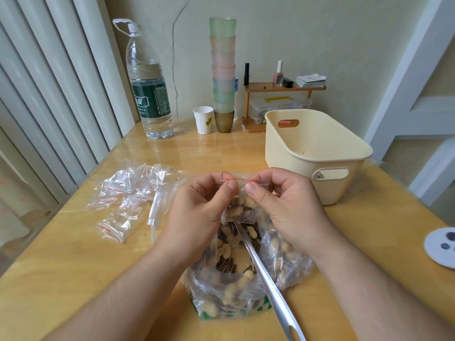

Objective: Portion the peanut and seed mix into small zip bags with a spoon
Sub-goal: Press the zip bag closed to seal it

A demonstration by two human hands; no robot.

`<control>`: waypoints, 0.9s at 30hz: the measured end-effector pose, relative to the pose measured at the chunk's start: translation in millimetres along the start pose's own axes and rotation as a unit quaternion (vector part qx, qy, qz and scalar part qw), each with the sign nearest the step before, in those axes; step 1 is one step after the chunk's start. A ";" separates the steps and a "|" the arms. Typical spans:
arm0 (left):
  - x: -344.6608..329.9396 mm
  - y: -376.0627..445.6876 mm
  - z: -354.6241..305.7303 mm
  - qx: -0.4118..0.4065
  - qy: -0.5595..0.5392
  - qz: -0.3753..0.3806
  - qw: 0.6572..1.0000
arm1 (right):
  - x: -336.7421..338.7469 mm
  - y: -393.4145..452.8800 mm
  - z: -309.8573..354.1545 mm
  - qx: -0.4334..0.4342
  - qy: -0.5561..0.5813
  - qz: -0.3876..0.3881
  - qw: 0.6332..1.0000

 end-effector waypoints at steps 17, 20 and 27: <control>-2.2 0.7 1.1 -0.004 0.011 0.022 1.000 | -4.4 0.6 6.7 0.022 0.030 0.007 0.999; -3.2 -0.5 -0.6 -0.010 0.010 0.034 0.999 | -4.5 -0.2 6.7 0.021 0.031 0.011 0.999; -4.3 -1.4 -1.5 -0.011 0.016 0.041 0.999 | -4.4 0.3 7.5 0.028 0.016 0.019 0.999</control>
Point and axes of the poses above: each hand's wrist, its own y-axis towards the middle knuckle, its own x-axis out of the back of the hand, z = x × y, the point moved 7 cm from there along y, towards the middle knuckle, and after that the axes turned 10 degrees about x, right-handed, at the moved point
